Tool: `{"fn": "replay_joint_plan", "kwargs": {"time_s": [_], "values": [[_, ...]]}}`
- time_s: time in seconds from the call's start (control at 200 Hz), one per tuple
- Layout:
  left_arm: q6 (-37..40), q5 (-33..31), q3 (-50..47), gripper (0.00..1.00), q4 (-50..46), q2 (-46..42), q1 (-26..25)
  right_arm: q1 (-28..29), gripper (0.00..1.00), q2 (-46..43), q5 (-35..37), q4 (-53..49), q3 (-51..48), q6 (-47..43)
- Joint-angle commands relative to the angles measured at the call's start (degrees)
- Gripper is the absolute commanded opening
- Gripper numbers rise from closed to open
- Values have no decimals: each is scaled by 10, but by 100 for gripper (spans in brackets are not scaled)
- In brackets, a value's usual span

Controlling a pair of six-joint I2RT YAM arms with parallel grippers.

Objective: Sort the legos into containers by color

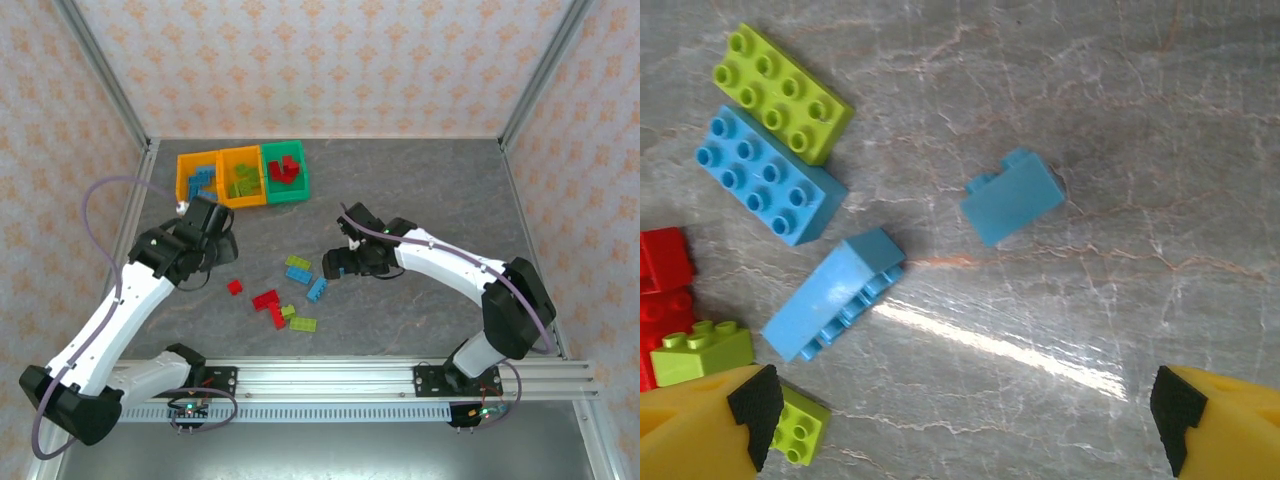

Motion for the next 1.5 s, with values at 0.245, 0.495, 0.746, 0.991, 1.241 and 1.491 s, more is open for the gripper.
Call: {"fn": "replay_joint_plan", "kwargs": {"time_s": [0.245,0.495,0.746,0.991,1.241,1.491], "values": [[-191,140,-69,53,210,70,-114,-5,98,-29,58,14,11,59],[-108,72,46,53,166,272,-257,-67,99,-137,126,22,-81,149],[-9,121,57,53,188,385,-273,-81,99,-189,136,3,-106,150],[38,124,63,44,216,437,-273,-81,99,-204,147,-15,-108,138],[46,122,75,21,212,452,-274,-81,99,-204,152,-30,-101,128],[48,138,104,11,175,393,-270,-81,99,-204,152,-28,-102,131]]}}
